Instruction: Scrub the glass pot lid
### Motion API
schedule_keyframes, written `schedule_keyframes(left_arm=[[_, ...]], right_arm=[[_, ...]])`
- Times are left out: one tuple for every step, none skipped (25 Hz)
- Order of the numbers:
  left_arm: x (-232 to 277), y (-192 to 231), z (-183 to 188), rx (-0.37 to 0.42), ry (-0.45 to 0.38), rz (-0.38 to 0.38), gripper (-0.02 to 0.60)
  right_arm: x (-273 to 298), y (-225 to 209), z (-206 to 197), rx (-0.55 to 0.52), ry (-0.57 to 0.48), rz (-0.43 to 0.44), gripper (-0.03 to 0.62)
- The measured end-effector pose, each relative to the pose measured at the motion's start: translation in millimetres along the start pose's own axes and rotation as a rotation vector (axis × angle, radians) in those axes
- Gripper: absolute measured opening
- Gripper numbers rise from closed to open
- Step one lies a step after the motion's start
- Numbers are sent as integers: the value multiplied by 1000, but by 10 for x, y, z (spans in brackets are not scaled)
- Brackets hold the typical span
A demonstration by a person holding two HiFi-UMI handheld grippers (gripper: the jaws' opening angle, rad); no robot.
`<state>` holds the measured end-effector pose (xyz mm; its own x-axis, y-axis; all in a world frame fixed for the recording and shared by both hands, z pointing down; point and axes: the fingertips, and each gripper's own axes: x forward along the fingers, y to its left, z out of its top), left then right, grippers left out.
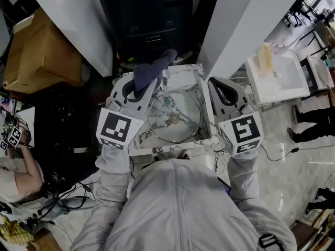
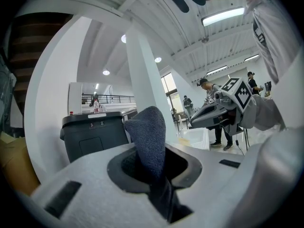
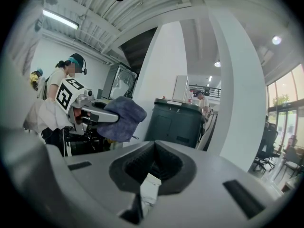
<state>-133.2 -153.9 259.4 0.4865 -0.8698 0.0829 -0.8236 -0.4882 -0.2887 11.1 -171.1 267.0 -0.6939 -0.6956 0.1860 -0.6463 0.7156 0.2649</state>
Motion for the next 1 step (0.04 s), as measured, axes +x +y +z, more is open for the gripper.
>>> schedule_keyframes(left_arm=[[2, -5, -8, 2, 3, 2, 77]], right_arm=[[2, -4, -5, -2, -1, 3, 28]])
